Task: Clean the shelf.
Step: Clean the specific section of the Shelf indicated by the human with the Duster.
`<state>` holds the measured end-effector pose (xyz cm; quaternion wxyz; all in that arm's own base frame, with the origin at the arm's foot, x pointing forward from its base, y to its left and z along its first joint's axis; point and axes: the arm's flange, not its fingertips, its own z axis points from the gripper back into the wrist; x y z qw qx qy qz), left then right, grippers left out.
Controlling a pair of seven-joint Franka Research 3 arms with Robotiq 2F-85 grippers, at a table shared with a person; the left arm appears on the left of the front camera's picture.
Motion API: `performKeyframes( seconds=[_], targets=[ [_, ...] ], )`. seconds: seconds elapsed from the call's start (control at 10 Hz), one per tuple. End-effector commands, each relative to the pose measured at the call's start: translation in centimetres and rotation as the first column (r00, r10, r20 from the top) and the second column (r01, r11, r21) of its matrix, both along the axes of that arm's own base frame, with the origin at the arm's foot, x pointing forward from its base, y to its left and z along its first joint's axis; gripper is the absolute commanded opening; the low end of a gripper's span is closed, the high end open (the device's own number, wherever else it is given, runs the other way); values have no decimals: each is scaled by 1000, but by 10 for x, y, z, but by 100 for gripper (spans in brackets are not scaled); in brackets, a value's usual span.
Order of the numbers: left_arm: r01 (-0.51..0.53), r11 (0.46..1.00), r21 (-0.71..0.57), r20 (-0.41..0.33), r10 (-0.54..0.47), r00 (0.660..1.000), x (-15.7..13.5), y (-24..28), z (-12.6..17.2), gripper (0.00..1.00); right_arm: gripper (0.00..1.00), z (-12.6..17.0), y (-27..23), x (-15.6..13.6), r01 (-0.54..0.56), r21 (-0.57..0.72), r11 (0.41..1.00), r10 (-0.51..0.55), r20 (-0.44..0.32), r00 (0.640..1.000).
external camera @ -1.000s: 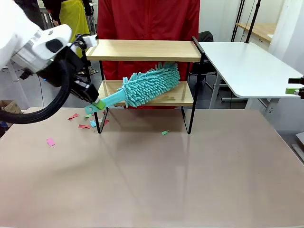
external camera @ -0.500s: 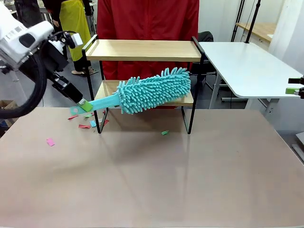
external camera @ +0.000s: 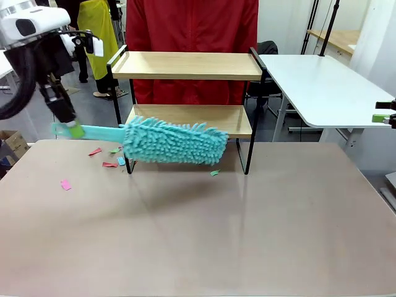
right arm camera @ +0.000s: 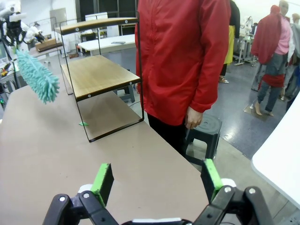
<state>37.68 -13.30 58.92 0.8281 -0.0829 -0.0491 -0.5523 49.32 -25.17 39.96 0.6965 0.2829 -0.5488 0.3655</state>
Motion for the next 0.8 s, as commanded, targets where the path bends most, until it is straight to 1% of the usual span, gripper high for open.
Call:
performKeyframes(
  seconds=[0.0,0.1,0.2,0.3,0.4,0.5,0.6,0.7],
  targets=[
    [111,986,128,64,-120,991,4,14,27,13,100,3,1,1,-2,-2,1000,2,6,1000],
    [168,965,202,51,-181,982,1,16,42,13,100,3,1,1,-2,-2,1000,2,6,1000],
    [190,941,280,16,-203,979,-3,18,57,13,100,3,1,1,-2,-2,1000,2,6,1000],
    [226,910,346,-43,-225,973,-6,19,65,13,100,3,1,1,-2,-2,1000,2,6,1000],
    [279,883,376,-97,-262,960,-9,19,67,13,100,3,1,1,-2,-2,1000,2,6,1000],
    [285,875,391,-127,-255,959,-8,15,65,13,100,3,1,1,-2,-2,1000,2,6,1000],
    [303,868,394,-142,-268,953,-6,12,59,13,100,3,1,1,-2,-2,1000,2,6,1000],
    [282,849,447,-104,-264,959,-9,9,54,13,100,3,1,1,-2,-2,1000,2,6,1000]
  ],
)
